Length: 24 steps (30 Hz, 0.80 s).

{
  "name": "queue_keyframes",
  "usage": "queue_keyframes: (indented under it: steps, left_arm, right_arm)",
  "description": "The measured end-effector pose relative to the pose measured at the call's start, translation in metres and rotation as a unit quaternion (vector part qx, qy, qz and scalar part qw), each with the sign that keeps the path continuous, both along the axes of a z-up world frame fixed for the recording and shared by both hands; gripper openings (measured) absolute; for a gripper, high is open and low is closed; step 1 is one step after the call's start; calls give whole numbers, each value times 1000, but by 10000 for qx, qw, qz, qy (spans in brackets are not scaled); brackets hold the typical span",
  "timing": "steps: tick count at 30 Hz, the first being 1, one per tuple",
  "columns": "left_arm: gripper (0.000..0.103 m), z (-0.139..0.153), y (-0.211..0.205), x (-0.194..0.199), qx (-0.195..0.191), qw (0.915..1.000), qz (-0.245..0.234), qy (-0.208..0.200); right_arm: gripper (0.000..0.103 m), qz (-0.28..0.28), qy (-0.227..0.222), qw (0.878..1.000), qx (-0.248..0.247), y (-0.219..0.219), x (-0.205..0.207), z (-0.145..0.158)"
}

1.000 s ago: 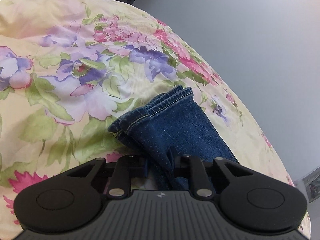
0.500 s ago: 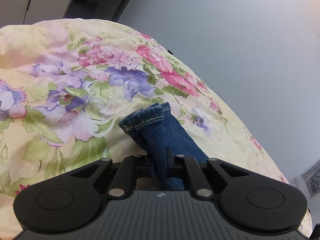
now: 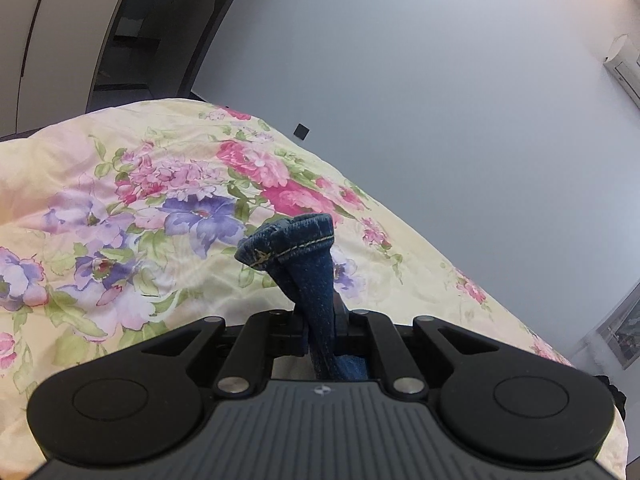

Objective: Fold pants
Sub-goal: 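Lift the leg hems high with the left gripper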

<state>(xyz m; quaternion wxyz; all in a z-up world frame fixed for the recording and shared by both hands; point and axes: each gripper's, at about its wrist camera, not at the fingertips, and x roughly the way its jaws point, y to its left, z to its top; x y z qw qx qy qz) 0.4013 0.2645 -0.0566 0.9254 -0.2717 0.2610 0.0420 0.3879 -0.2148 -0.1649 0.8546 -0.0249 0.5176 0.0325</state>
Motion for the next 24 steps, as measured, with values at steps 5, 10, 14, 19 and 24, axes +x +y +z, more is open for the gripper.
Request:
queue_keyframes:
  steps: [5, 10, 14, 19, 24]
  left_arm:
    - [9, 24, -18, -2, 198, 9995, -211, -97]
    - [8, 72, -54, -9, 572, 9965, -430, -444]
    - [8, 118, -104, -16, 793, 9929, -620, -639]
    - [8, 179, -199, -30, 1203, 9843, -921, -901]
    - [8, 237, -302, -50, 1629, 9706, -1255, -1247]
  right_arm:
    - [0, -208, 93, 9997, -18, 0, 4, -18]
    - [0, -512, 78, 9977, 445, -21, 0, 6]
    - [0, -691, -134, 9959, 561, -52, -24, 33]
    - [0, -886, -408, 9931, 650, -104, -60, 63]
    - [0, -939, -723, 9900, 764, -159, -98, 86]
